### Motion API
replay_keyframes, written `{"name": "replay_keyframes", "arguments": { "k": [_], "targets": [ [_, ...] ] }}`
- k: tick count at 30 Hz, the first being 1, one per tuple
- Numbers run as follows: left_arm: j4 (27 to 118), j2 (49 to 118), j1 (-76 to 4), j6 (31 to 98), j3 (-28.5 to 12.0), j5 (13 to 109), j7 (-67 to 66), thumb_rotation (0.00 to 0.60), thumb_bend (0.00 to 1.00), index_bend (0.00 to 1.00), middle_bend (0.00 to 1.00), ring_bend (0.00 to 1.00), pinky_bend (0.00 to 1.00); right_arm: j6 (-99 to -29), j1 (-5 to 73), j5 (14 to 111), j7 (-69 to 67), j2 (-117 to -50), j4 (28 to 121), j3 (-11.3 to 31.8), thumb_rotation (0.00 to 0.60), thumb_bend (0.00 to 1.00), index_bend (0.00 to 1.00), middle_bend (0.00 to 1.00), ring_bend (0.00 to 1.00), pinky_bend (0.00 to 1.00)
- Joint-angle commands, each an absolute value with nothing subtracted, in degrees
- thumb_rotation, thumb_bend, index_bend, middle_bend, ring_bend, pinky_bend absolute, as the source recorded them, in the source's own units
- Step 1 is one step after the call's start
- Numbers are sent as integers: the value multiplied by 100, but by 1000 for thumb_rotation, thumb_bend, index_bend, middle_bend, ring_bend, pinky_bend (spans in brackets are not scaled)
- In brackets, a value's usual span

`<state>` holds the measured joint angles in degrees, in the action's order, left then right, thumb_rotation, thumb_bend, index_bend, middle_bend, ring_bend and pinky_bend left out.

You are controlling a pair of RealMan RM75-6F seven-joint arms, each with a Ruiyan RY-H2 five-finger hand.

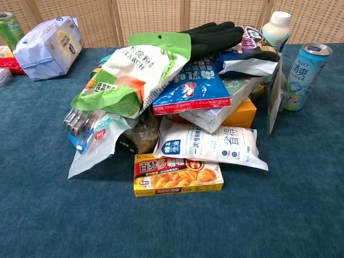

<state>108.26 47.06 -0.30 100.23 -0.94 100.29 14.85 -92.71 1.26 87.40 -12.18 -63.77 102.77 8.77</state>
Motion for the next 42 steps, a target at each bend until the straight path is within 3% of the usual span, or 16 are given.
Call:
{"name": "replay_keyframes", "arguments": {
  "k": [1, 8, 18, 25, 42],
  "targets": [
    [10839, 4715, -28, 10017, -92, 10043, 1439, 600, 0, 199, 0, 0, 0, -9259, 136, 8758, -1241, -6367, 10285, 867, 600, 0, 0, 0, 0, 0],
    [10861, 4726, -28, 10013, -83, 10091, 1408, 600, 0, 200, 0, 0, 0, -8918, 439, 8848, -1125, -6540, 10300, 898, 600, 0, 0, 0, 0, 0],
    [10844, 4727, -35, 9994, -76, 10085, 1454, 600, 0, 199, 0, 0, 0, -7592, 1484, 8416, -365, -6716, 10795, 1276, 600, 0, 0, 0, 0, 0],
    [10822, 4725, -69, 9928, -101, 9990, 1492, 600, 0, 199, 0, 0, 0, -7024, 2104, 8048, 346, -7143, 10937, 1448, 600, 0, 0, 0, 0, 0],
    [10831, 4694, -71, 9881, -100, 9914, 1544, 600, 0, 200, 0, 0, 0, -6447, 3185, 6991, 1328, -8560, 9752, 1773, 600, 0, 0, 0, 0, 0]
  ]
}}
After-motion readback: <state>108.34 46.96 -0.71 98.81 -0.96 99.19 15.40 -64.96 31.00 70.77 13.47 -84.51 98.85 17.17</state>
